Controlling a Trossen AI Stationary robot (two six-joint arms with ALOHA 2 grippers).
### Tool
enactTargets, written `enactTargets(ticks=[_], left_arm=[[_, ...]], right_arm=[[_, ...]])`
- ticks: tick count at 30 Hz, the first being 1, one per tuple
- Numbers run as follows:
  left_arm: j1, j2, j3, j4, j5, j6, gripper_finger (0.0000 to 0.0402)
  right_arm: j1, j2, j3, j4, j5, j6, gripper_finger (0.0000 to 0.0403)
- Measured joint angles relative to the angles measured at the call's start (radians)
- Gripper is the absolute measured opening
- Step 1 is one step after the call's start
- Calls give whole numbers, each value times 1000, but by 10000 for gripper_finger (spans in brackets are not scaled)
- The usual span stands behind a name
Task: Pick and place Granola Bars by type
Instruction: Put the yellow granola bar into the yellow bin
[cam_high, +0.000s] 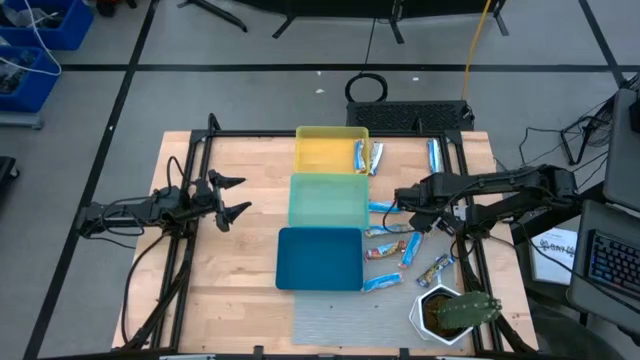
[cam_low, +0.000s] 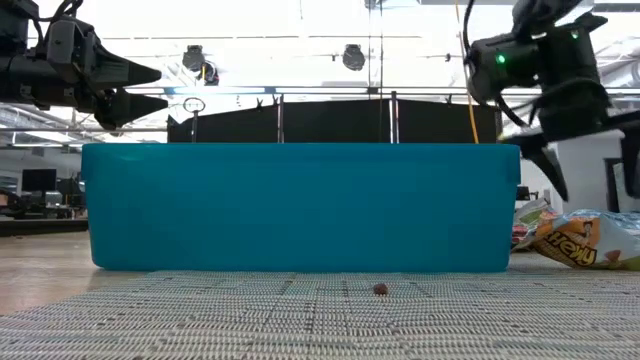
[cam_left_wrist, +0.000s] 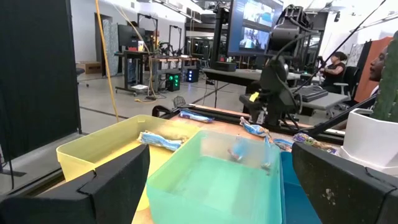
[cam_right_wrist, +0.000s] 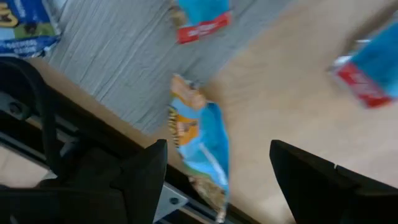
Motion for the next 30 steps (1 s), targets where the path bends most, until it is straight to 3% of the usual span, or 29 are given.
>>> enactTargets(ticks=[30], left_arm=[[0,0,0,0,0,0,392]], right_arm=[[99,67,-133,143,-61,153,276]])
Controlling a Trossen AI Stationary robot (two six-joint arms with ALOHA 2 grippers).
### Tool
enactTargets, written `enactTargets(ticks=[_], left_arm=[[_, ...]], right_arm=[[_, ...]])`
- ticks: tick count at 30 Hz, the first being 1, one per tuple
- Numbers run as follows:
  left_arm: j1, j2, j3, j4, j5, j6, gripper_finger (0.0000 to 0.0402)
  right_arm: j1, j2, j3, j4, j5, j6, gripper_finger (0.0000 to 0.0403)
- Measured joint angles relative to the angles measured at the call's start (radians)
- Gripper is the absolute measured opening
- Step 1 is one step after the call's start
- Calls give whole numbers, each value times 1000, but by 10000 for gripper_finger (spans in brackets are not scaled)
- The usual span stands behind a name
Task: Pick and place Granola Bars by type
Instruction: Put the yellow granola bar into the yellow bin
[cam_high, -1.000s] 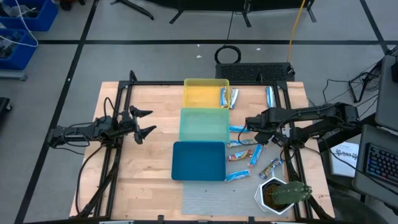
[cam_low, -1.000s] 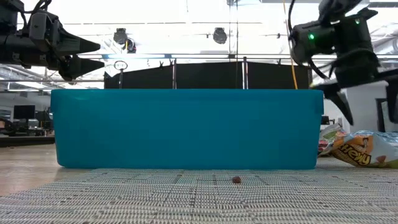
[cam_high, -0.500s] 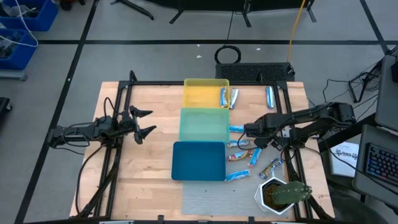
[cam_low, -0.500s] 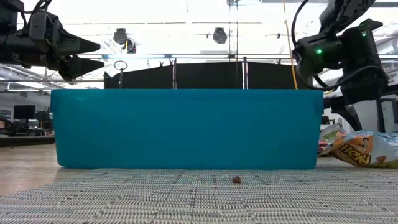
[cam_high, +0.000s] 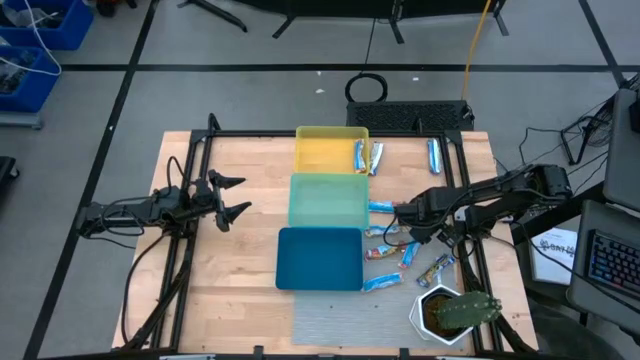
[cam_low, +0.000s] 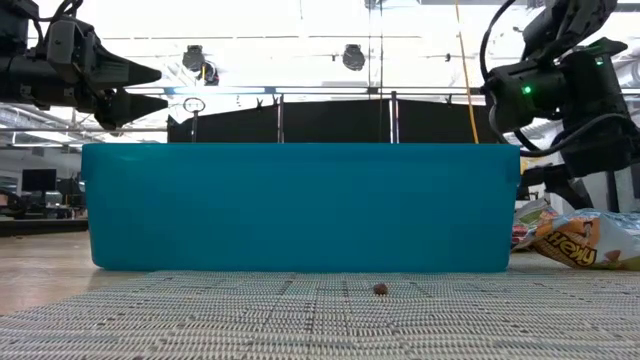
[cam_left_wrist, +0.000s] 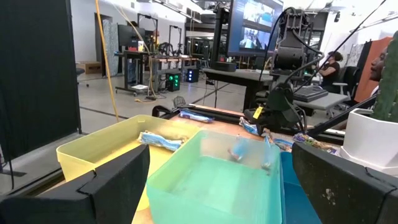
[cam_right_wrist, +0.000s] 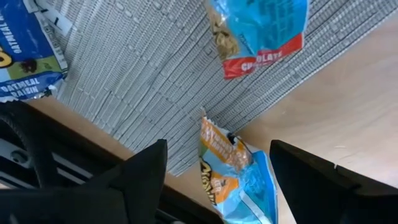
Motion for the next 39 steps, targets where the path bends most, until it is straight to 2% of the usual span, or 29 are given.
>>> enactTargets(ticks=[9,24,34,39], left_arm=[[0,0,0,0,0,0,392],[0,0,0,0,0,0,392],[0,0,0,0,0,0,392],[0,0,0,0,0,0,392]], right_arm=[[0,0,0,6,3,-7,233],[0,0,0,58,2,-7,108],[-2,0,-1,19,8,90,69],[-2,0,-10,15,5,103,9]])
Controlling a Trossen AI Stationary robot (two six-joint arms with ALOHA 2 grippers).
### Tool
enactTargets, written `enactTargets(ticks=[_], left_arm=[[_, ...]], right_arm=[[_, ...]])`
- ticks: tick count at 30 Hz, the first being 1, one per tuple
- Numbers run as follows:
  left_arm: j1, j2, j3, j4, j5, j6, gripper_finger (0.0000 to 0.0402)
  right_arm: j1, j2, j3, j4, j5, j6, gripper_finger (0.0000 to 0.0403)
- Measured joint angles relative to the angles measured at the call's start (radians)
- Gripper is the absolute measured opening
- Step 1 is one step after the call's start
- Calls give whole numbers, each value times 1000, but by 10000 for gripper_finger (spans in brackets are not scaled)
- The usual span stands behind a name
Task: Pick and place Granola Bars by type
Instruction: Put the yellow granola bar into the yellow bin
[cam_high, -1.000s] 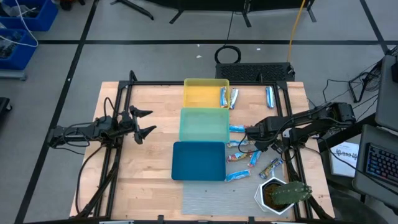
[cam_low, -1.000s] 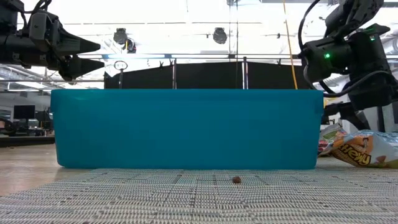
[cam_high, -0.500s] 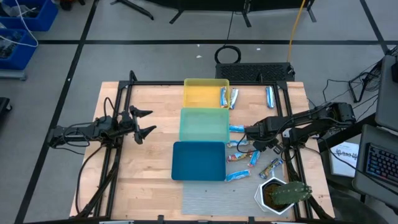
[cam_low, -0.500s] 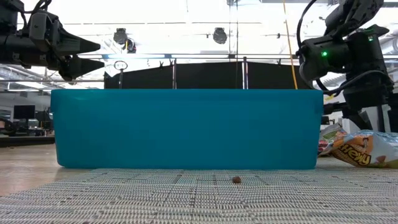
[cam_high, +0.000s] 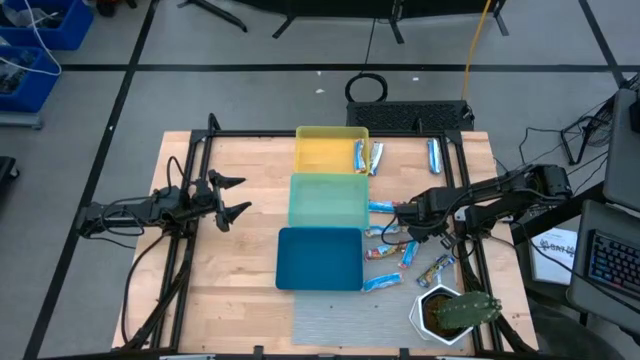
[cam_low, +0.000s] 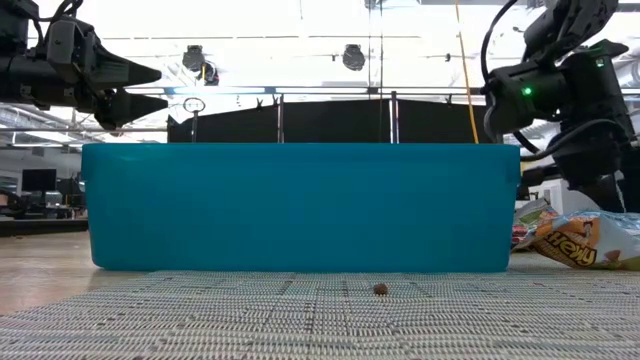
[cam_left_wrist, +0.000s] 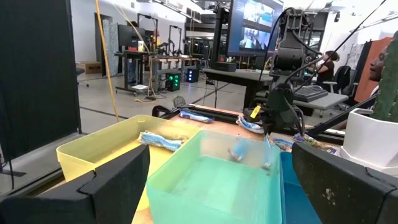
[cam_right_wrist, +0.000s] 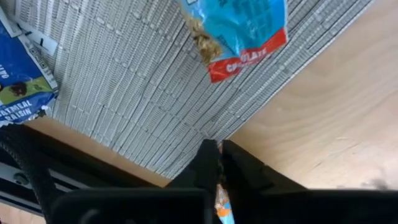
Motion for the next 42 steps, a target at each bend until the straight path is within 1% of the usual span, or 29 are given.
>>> enactTargets(ticks=[7,11,15,20,25,29,32,37,42], left_arm=[[0,0,0,0,0,0,392],[0,0,0,0,0,0,392],[0,0,0,0,0,0,392],[0,0,0,0,0,0,392],[0,0,0,0,0,0,392],[0,0,0,0,0,0,392],[0,0,0,0,0,0,392],[0,0,0,0,0,0,392],[0,0,0,0,0,0,392]], right_arm=[[0,0,-4,-5,3,3,1],[0,0,22,-59,29,18,1],[-1,-1,77,-122,56,26,0],[-1,-3,149,-147,60,29,0],[-1,-3,200,-208,127,29,0],[-2,-3,239,-269,140,29,0],[-2,-3,271,-301,181,30,0],[-2,-3,357,-297,230,29,0],[-2,-3,472,-299,275,30,0]])
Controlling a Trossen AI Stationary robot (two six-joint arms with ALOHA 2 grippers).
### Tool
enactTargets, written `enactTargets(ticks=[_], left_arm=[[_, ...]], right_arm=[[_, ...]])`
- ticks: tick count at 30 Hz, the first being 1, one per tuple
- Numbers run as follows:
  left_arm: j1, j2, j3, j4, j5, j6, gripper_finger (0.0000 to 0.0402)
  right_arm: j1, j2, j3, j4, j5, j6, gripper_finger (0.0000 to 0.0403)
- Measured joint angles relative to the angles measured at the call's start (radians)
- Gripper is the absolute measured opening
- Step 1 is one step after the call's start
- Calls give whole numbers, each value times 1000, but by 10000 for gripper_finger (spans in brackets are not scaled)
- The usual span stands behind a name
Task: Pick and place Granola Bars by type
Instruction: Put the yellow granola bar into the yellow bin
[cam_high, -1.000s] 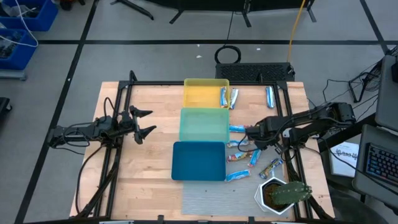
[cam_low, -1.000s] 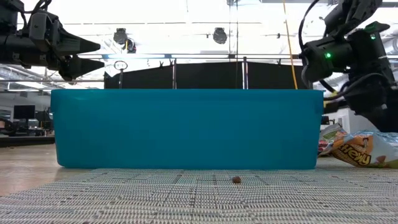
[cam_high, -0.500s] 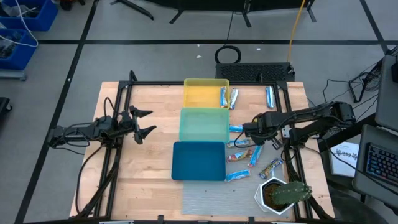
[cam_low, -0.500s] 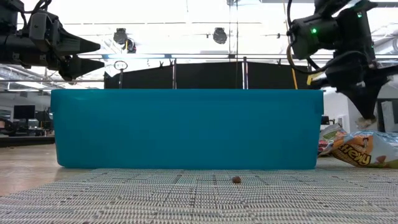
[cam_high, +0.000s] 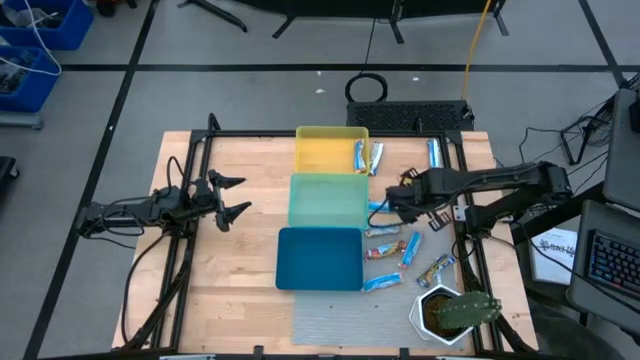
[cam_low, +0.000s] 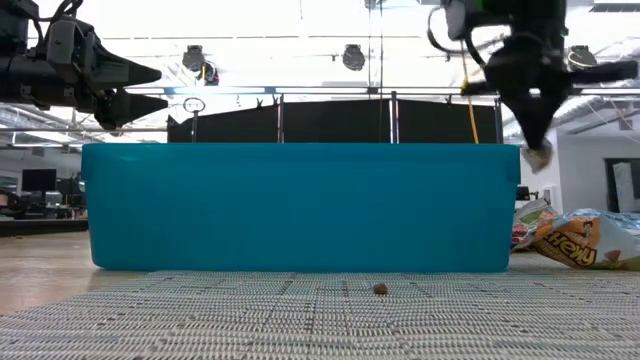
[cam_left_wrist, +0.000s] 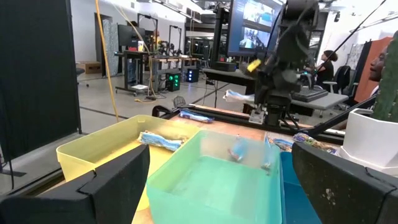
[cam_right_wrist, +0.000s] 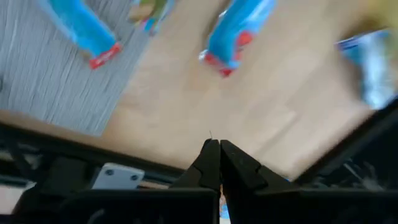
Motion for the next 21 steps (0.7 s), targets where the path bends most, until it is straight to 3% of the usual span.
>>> enactTargets(ticks=[10,15,21], left_arm=[[0,0,0,0,0,0,392],[0,0,0,0,0,0,392],[0,0,0,0,0,0,392]], right_arm=[[0,14,217,-12,76,-25,0],[0,30,275,15,142,-101,0],[0,48,281,29,144,-133,0]])
